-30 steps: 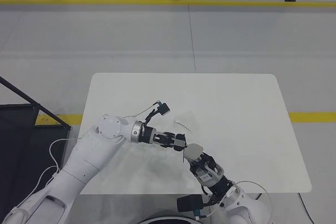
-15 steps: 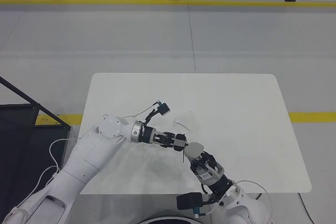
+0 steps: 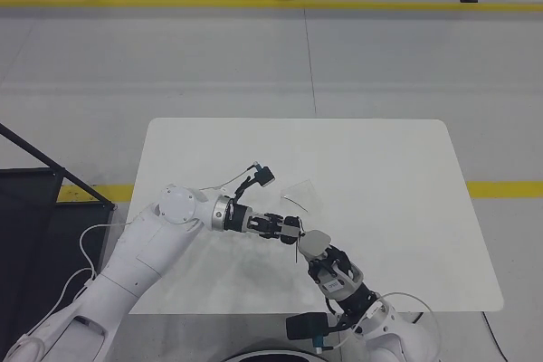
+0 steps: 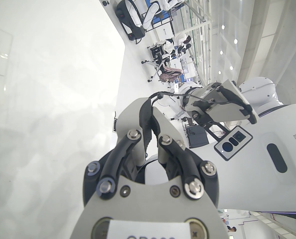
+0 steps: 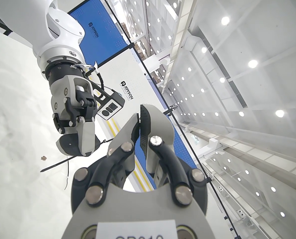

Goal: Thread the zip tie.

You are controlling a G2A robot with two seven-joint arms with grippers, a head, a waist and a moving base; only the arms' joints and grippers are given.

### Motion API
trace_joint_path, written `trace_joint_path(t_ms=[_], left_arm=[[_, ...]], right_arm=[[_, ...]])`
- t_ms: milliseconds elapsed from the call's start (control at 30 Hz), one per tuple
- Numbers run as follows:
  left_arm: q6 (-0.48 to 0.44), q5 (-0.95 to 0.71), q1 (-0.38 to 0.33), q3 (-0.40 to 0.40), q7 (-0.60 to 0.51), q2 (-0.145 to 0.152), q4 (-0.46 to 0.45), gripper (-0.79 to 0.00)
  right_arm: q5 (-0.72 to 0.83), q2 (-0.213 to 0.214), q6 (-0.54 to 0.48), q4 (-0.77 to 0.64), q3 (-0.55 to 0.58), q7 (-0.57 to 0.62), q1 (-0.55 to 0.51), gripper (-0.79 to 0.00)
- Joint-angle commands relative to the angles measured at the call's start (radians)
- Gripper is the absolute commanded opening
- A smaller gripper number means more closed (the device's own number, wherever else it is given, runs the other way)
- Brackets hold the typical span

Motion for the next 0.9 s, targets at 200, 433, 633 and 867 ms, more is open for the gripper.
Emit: trace_joint_path(t_ms=[200,433,633,867], left_arm=[[0.000,0.000,0.000,0.000,0.000,0.000,0.000,-0.785],[0.000,0.000,0.000,0.000,0.000,0.000,0.000,-0.785],[0.000,0.000,0.000,0.000,0.000,0.000,0.000,-0.785],[0.000,0.000,0.000,0.000,0.000,0.000,0.000,-0.785]], right_arm=[[-0.013,0.001,0.005,-0.003,-0.008,-0.004,-0.001,-0.785],[-0.016,0.002,0.010,-0.004,-0.006,-0.006,-0.005,-0.785],[-0.020,0.003,0.001,-0.004,-0.009,-0.005,-0.003,-0.785],[-0.022,0.004,-0.005,-0.002,-0.012,0.003,0.003,-0.785]])
